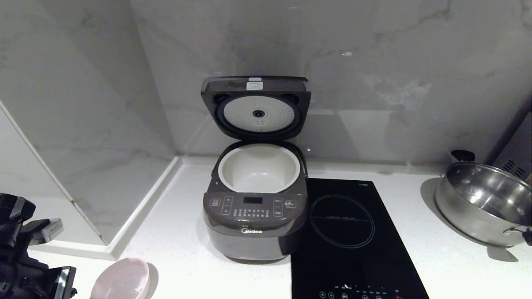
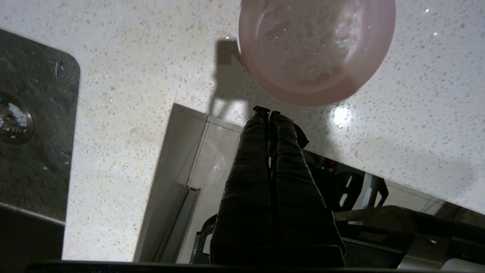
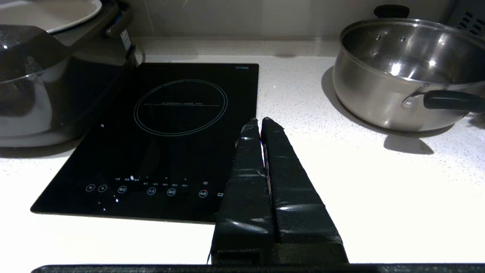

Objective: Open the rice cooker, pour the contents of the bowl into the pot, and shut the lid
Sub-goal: Pour the water from the bowl into the rice cooker

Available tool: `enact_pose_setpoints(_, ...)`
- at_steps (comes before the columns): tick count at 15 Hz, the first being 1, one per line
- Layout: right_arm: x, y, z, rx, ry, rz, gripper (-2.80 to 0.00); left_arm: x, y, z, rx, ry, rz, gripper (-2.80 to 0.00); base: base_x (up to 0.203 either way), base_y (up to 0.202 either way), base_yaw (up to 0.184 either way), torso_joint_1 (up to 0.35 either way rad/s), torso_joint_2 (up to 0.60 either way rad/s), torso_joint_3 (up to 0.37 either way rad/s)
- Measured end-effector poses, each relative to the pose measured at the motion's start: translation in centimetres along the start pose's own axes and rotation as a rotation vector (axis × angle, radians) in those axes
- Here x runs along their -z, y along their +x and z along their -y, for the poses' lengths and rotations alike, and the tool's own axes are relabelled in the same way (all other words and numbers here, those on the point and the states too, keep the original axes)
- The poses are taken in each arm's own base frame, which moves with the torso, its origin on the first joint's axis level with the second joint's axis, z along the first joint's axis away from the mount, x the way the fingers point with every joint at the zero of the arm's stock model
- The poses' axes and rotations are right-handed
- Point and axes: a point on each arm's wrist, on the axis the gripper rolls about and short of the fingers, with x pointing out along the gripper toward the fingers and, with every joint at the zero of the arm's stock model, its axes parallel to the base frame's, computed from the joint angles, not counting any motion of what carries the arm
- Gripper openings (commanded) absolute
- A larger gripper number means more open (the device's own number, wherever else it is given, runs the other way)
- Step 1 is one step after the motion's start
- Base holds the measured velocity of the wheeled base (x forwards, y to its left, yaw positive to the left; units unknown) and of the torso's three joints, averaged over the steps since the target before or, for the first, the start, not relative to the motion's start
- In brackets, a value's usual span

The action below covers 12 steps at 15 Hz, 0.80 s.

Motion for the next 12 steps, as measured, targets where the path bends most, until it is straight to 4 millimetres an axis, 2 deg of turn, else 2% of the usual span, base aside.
enact_pose_setpoints(8,0.00,0.00,0.00,0.000,0.000,0.000,-2.80,0.13,-0.31,-0.04,-0.004,-0.002,0.014,-2.80,0.000,0.000,0.000,0.055,-0.05,0.002)
enact_pose_setpoints(12,-0.01,0.00,0.00,0.000,-0.001,0.001,-2.80,0.21,-0.28,-0.04,-0.004,-0.002,0.013,-2.80,0.000,0.000,0.000,0.148,-0.14,0.000)
